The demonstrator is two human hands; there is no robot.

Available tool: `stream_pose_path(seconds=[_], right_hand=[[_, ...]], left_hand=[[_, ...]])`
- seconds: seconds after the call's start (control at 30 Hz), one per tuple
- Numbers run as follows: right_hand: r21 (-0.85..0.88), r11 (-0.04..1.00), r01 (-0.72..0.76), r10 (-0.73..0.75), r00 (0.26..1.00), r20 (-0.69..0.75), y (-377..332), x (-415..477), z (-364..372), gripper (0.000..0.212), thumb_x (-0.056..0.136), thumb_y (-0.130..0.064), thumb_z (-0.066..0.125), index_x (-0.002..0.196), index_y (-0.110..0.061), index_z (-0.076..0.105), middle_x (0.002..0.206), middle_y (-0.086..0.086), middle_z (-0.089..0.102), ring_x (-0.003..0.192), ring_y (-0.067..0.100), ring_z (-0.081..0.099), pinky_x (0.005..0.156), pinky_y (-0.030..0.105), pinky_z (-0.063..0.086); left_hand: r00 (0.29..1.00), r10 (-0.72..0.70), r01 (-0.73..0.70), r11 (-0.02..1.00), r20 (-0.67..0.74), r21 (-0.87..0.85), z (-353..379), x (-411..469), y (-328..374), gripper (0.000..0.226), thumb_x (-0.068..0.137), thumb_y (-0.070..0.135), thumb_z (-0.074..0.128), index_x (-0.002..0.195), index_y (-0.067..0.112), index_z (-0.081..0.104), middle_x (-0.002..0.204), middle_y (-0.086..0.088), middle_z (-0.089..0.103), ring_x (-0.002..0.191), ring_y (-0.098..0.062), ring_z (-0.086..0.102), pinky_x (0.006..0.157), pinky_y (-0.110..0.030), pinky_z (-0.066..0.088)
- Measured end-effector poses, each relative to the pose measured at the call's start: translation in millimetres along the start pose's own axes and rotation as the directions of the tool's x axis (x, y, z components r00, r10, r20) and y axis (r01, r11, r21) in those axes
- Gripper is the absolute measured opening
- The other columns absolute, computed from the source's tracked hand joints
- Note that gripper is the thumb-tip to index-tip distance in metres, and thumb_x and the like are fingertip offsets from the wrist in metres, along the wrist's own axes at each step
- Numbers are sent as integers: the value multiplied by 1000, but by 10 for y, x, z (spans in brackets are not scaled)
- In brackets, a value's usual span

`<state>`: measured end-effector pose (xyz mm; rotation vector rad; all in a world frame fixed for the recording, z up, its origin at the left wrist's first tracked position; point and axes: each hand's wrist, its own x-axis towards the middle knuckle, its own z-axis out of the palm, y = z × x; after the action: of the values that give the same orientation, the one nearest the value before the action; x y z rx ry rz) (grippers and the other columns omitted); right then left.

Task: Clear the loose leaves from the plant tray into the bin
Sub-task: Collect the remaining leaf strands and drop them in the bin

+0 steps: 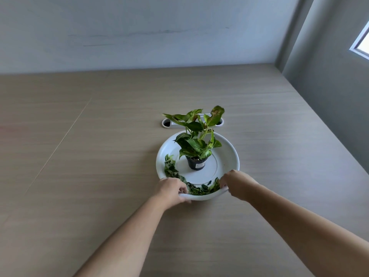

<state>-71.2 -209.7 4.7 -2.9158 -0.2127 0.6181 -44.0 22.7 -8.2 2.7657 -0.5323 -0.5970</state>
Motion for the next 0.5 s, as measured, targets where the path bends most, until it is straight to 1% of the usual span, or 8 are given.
stream_pose_path(seconds=[0.03,0.07,0.13,0.17,0.23,0.33,0.4,0.5], right_hand=[[21,1000,1,-1,1000,5,-29,15,-39,46,82,4,46,112,-25,66,115,3,66,102,25,64,88,37,55],[54,999,6,-6,1000,1,-62,39,-69,47,81,4,44,112,-24,66,115,4,66,103,24,63,87,37,55],[104,994,20,-16,999,-39,-124,105,-97,46,80,1,44,110,-25,66,114,4,66,103,23,61,86,38,55],[106,994,22,-17,999,-51,-150,142,-90,43,81,-2,45,110,-26,66,114,3,66,104,22,61,85,38,55],[62,998,23,-21,999,-30,-187,217,-61,33,83,-11,51,110,-24,65,113,1,66,103,21,60,81,35,54],[-8,1000,-16,16,1000,24,-217,309,13,28,81,-18,56,108,-18,65,108,6,66,98,25,62,71,31,50],[-19,999,-33,34,999,22,-226,374,73,26,79,-16,59,105,-14,64,105,9,66,94,28,63,70,32,50],[-34,999,-27,27,1000,12,-239,449,149,21,78,-5,56,97,-10,65,102,11,66,92,31,64,70,33,52]], left_hand=[[1000,-9,9,997,6,-80,-5,16,28,44,65,54,77,98,26,72,103,4,70,98,-14,63,90,-29,51],[1000,-3,4,992,9,-124,-21,46,60,48,64,57,76,101,27,71,106,4,69,98,-14,62,89,-31,52],[1000,11,-12,995,-6,-98,-74,123,139,45,71,55,73,108,30,66,112,5,65,102,-15,60,86,-32,51],[1000,12,-13,997,-10,-72,-89,163,181,41,75,49,71,111,30,64,115,6,62,104,-15,59,84,-31,50],[1000,11,-10,999,0,-44,-69,243,261,34,79,39,70,111,29,62,116,5,59,104,-18,59,82,-32,48],[1000,-21,21,1000,8,-16,65,305,348,20,84,21,67,103,26,63,112,-1,58,100,-26,60,74,-32,47],[999,-39,39,999,-4,-27,145,329,368,16,84,16,66,99,21,66,110,-5,60,97,-29,61,71,-32,46],[998,-51,50,999,-34,-21,188,350,370,14,83,7,65,94,13,69,104,-13,63,92,-32,62,68,-31,46]])
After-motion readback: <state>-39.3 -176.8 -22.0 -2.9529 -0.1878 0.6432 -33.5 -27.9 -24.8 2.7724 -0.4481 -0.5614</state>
